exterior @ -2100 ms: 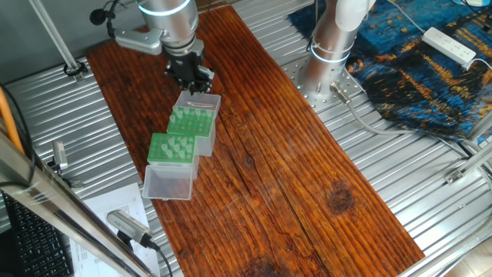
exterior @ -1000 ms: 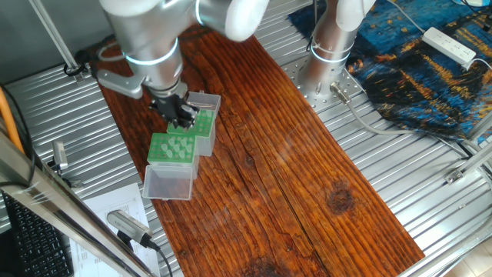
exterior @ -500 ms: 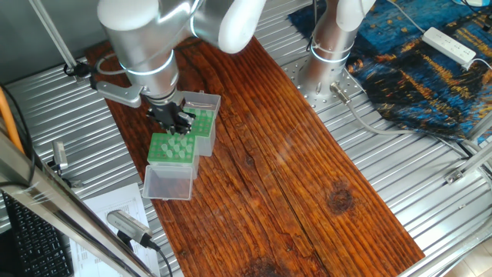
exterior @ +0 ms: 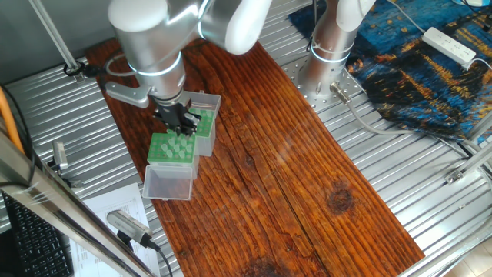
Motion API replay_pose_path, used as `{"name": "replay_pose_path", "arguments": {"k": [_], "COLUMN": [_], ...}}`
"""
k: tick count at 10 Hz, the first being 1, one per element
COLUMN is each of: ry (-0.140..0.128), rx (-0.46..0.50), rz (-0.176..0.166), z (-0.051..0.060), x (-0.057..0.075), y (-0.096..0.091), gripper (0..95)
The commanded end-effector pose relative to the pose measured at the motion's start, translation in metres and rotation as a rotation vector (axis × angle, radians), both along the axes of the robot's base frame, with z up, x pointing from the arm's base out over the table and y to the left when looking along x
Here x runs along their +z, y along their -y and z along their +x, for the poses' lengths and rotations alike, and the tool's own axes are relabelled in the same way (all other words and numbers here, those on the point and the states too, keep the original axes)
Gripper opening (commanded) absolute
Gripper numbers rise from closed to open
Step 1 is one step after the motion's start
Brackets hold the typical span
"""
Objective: Transfer all large pipette tips from one holder to another
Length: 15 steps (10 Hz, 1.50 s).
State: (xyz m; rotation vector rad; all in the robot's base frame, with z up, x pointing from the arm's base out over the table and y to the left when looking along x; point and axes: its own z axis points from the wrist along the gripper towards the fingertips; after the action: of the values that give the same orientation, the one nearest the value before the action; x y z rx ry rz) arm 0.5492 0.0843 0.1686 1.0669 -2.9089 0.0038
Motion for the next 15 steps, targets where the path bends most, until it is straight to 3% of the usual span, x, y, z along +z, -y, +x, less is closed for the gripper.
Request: {"name": "replay_pose_path", "arguments": {"k": [1,6,9,15], "ry": [0.009,0.012,0.004,0.016], "rx": [0.018,0.036,0.044,0.041], "rz": [0.003,0.015,0.011,0.011], "z": [0.003,0.002,0.000,-0.003], "x": [-0.005,-0.010,0.000,-0.013], "y": [0.000,0.001,-0.001,0.001], "gripper": [19.0,19.0,19.0,19.0]}}
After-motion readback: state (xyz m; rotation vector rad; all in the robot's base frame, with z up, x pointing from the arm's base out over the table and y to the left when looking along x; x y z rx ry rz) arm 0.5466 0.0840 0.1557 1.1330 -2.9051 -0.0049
